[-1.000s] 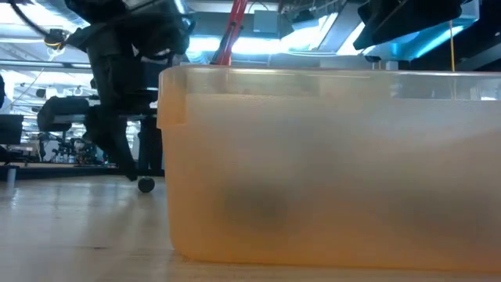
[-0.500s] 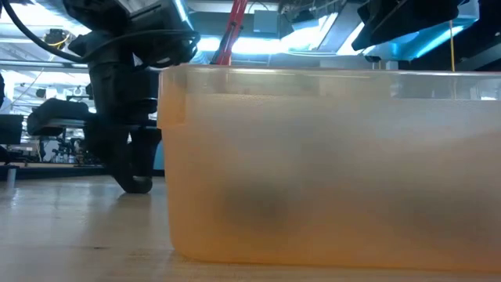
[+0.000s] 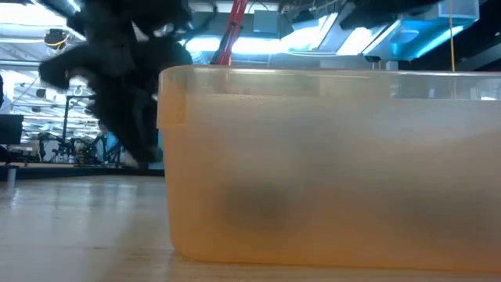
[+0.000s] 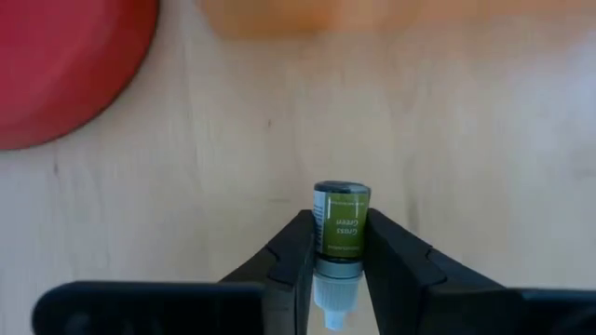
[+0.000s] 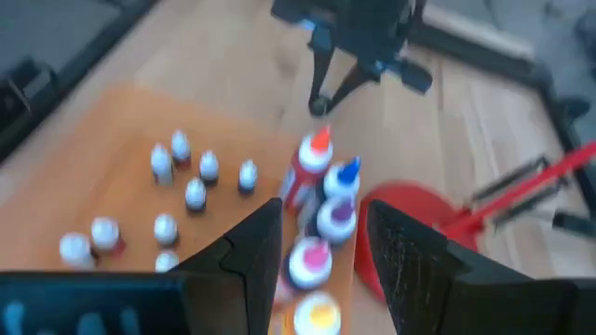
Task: Pick & Place food coloring
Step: Put the green food coloring bottle into the orange bin
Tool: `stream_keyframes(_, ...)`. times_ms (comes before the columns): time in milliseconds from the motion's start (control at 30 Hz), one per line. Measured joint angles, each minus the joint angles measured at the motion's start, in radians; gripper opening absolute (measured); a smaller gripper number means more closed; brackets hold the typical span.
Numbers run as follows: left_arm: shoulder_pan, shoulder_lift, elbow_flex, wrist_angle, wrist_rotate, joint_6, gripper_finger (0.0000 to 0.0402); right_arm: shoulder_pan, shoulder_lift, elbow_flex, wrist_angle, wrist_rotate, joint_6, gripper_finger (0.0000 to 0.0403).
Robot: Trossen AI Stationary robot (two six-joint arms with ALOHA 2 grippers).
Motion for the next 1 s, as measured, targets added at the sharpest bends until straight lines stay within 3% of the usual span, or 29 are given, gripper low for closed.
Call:
stream_keyframes(200,-0.015,-0.080,0.055,0.013,0.004,-0.240,0.0079,-0.004,0.011,0.000,0.111,-0.058,-0.082,0.0161)
stream_keyframes(367,-0.025,-0.119,0.073,0.193,0.040,-0.490,0.0087,-0.004,0.042,0.000,0.217,-0.079,-0.186,0.0161)
stream_keyframes(500,-0.051,-0.123,0.074,0.368,0.122,-0.550,0.0086,-0.004,0.105,0.000,0.300,-0.088,-0.284,0.0161)
stream_keyframes(633,-0.084,-0.123,0.074,0.489,0.122,-0.594,0.0082,-0.004,0.198,0.001,0.403,-0.088,-0.358,0.0161)
stream_keyframes(867,-0.135,-0.120,0.074,0.524,0.069,-0.637,0.0083,-0.004,0.312,0.098,0.434,-0.092,-0.370,0.0161)
stream_keyframes(1000,-0.163,-0.114,0.074,0.526,0.051,-0.639,0.0082,-0.005,0.370,0.168,0.432,-0.183,-0.400,0.0161)
